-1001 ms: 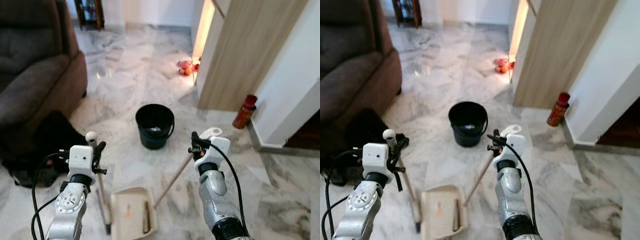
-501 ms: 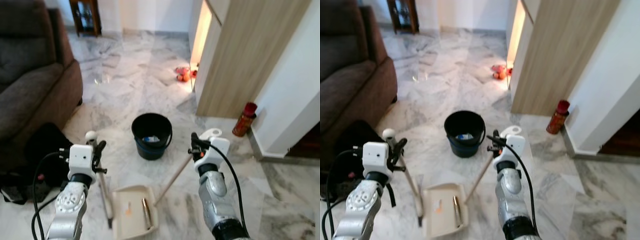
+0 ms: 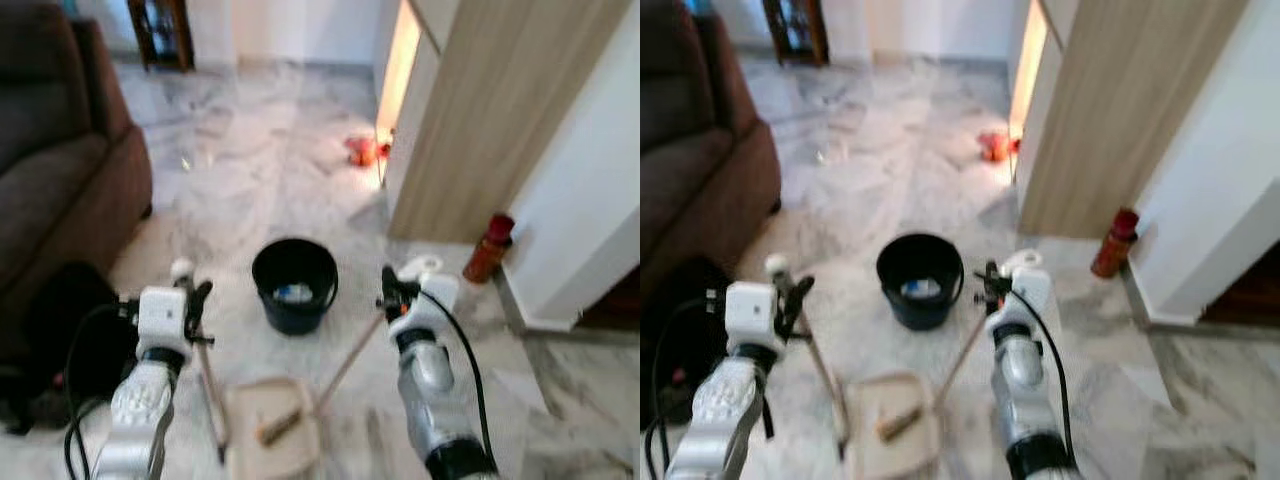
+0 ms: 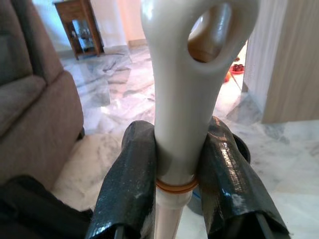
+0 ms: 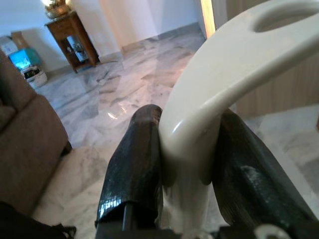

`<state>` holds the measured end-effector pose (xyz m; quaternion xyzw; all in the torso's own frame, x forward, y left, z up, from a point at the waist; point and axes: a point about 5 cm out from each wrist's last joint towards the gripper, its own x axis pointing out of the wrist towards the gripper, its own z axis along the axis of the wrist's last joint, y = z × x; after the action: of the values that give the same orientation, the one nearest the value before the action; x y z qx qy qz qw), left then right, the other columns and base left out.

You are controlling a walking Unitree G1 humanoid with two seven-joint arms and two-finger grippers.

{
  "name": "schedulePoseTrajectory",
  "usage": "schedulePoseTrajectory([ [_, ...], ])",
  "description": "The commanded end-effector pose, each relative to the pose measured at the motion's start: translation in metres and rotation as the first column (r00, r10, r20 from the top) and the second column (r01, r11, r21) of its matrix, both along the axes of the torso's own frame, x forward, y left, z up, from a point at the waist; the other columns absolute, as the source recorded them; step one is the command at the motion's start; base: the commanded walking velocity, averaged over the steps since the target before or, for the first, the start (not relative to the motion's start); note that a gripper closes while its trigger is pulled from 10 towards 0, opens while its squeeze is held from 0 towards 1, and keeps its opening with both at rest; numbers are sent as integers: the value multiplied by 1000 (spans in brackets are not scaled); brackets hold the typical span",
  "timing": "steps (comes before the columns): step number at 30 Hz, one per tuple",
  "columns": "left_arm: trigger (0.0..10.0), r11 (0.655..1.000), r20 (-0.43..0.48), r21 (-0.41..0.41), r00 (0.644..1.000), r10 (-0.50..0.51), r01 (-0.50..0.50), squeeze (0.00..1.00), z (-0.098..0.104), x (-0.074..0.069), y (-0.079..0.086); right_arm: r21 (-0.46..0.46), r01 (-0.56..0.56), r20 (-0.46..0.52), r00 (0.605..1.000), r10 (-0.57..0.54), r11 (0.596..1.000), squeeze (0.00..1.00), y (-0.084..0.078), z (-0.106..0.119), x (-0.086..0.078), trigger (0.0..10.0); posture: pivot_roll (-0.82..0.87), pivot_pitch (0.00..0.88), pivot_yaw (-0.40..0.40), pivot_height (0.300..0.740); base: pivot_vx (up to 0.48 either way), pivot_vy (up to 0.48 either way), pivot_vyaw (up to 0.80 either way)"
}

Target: Sweep floor

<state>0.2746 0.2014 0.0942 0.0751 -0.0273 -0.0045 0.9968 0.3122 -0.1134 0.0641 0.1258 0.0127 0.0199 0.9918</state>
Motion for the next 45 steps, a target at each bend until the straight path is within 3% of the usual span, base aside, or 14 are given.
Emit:
schedulePoseTrajectory([
  [1, 10000, 1000, 51, 0, 998, -21, 21, 0, 11, 3, -4, 13, 26, 40, 999, -27, 1000, 0, -6, 10, 5, 10000, 197, 29, 0, 740, 356, 0, 0],
  [10, 10000, 1000, 51, 0, 998, -24, 24, 0, 11, 3, -4, 16, 22, 41, 999, -23, 1000, 0, -5, 10, 5, 10000, 197, 36, 3, 740, 350, 0, 0],
  [34, 10000, 999, 10, 32, 1000, 3, -4, 0, -4, -12, 6, 13, 25, 53, 998, -26, 1000, 0, -7, 12, 4, 10000, 195, 33, 6, 740, 0, 0, 0],
  [36, 10000, 997, -14, 76, 1000, -9, 10, 0, -12, -21, 7, -6, 37, 72, 997, -37, 999, 0, -14, 15, 1, 10000, 193, 24, 6, 740, 0, 0, 0],
  [45, 10000, 995, -37, 97, 999, -1, 4, 0, -21, -28, 10, -15, 45, 104, 994, -43, 999, 0, -19, 23, -2, 10000, 194, 31, 3, 740, 0, 0, 0],
])
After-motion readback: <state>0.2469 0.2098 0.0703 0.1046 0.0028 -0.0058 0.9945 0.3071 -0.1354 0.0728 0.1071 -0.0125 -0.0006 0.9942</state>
